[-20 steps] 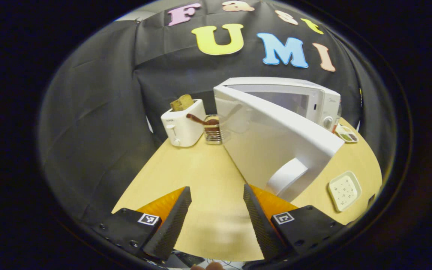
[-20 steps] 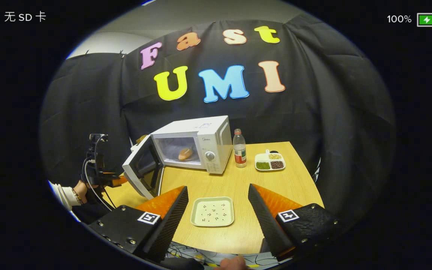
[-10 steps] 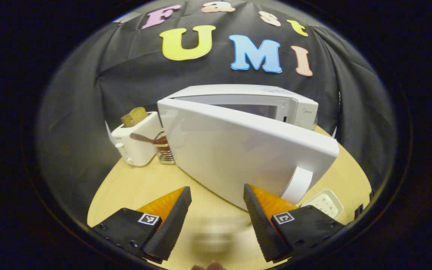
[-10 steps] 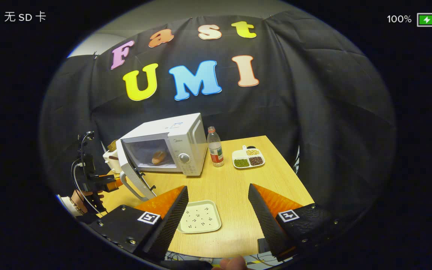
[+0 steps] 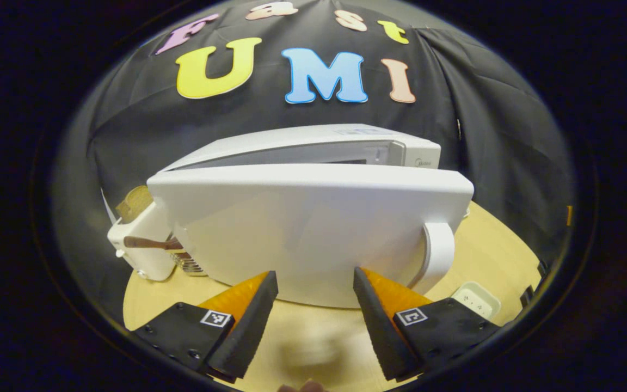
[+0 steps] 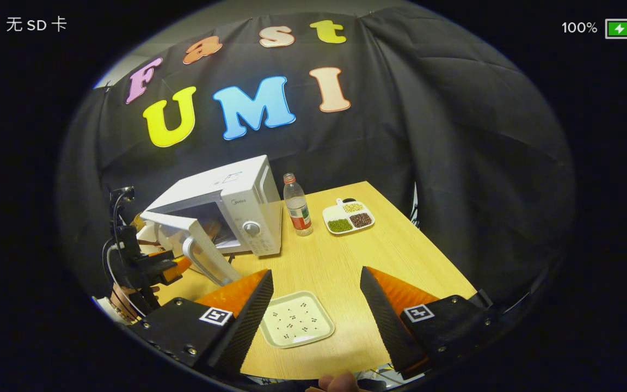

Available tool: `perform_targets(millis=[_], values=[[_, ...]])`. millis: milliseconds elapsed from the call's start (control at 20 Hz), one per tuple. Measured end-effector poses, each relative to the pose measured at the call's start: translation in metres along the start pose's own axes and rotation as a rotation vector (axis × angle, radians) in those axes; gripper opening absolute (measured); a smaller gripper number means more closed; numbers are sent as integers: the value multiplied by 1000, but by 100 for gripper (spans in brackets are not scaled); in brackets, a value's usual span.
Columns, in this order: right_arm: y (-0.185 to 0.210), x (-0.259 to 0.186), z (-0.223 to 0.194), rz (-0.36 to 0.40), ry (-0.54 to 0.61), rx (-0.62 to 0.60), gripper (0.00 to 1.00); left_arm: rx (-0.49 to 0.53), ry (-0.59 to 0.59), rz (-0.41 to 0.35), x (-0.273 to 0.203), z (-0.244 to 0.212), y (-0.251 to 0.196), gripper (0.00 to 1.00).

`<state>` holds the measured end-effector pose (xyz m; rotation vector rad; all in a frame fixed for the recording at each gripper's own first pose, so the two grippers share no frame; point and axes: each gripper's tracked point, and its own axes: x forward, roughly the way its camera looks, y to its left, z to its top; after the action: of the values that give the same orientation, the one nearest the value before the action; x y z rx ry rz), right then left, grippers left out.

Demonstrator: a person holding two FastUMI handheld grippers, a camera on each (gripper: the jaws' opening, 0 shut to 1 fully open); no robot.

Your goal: Open the microwave oven with the left hand, put the food in, and close the microwave oven.

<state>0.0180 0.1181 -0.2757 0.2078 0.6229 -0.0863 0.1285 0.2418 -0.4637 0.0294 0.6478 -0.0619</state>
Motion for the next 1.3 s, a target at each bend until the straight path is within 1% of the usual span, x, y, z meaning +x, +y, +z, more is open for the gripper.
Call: perform_targets(millis=[150,300,400,550,650,750,950,1000,1050,1100,1200,1250,1300], values=[[6,6,-1,-15,18,-7,98,-10,-7,-12,19,8,0,94],[5,7,2,-39,15,-32,98,2,-23,-19,38,20,-2,94],[4,10,1,-47,27,-29,99,4,-25,-11,48,24,-1,94],[0,15,6,-69,29,-25,98,-42,-22,9,62,32,0,94],[-2,14,11,-82,23,-27,98,-144,2,7,67,27,-2,94],[-4,15,15,-91,19,-31,99,-193,21,8,69,23,-1,94],[-2,17,9,-86,40,-38,98,-207,34,0,76,25,-1,94],[0,18,7,-80,52,-36,98,-244,69,-7,73,19,-4,94],[1,18,7,-74,55,-35,98,-269,75,-9,70,17,-3,95],[1,16,9,-70,51,-34,99,-277,75,-13,69,17,-1,96],[1,14,9,-64,46,-33,98,-276,63,-22,71,12,-3,96],[0,14,10,-59,43,-29,98,-266,77,-23,72,1,-4,96],[-1,12,10,-53,43,-22,98,-260,129,-9,67,-23,-3,95]])
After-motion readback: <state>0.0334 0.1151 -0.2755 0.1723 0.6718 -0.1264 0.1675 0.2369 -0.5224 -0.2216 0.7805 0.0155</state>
